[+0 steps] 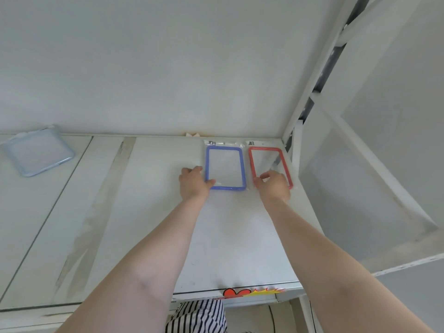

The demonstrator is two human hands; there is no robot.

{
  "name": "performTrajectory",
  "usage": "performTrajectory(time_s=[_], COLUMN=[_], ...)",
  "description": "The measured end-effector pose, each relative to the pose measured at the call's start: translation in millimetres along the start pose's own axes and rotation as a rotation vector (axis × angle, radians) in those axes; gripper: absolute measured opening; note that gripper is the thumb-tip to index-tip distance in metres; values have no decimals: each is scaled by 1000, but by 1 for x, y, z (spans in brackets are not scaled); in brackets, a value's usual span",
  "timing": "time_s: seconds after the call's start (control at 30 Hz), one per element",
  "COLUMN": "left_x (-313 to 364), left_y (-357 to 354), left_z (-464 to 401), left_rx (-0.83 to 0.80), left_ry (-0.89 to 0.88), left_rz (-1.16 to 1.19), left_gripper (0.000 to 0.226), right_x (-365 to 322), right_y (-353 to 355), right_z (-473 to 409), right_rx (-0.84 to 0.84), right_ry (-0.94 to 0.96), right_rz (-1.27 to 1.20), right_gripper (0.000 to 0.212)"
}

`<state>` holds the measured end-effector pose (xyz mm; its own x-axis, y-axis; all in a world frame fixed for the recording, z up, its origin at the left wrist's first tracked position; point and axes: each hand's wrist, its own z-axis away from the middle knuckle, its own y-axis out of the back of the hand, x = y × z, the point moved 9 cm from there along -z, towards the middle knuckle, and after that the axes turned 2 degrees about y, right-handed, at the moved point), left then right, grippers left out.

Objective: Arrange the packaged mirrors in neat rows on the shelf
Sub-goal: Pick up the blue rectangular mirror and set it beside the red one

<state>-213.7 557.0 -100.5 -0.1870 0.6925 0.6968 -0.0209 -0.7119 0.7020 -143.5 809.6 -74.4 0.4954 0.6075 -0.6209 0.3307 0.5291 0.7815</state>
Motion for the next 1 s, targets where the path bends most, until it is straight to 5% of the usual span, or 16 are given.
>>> performTrajectory(time_s=[0.13,0.3,1.0], left_x=[28,30,37], left_y=[-27,-48,-61], left_z=[4,3,-2], left_rx=[-87,-130,-117], left_ry=[-220,-236,-272], left_rz=[-6,-47,-47], left_gripper=[79,91,69], right_x=[21,36,41], right_y=[7,-10,-18], right_z=[-12,-16,-21], right_rx=[82,-43,-76], right_ry=[-23,-34,3], right_rz=[75,149,107], right_gripper=[46,69,63])
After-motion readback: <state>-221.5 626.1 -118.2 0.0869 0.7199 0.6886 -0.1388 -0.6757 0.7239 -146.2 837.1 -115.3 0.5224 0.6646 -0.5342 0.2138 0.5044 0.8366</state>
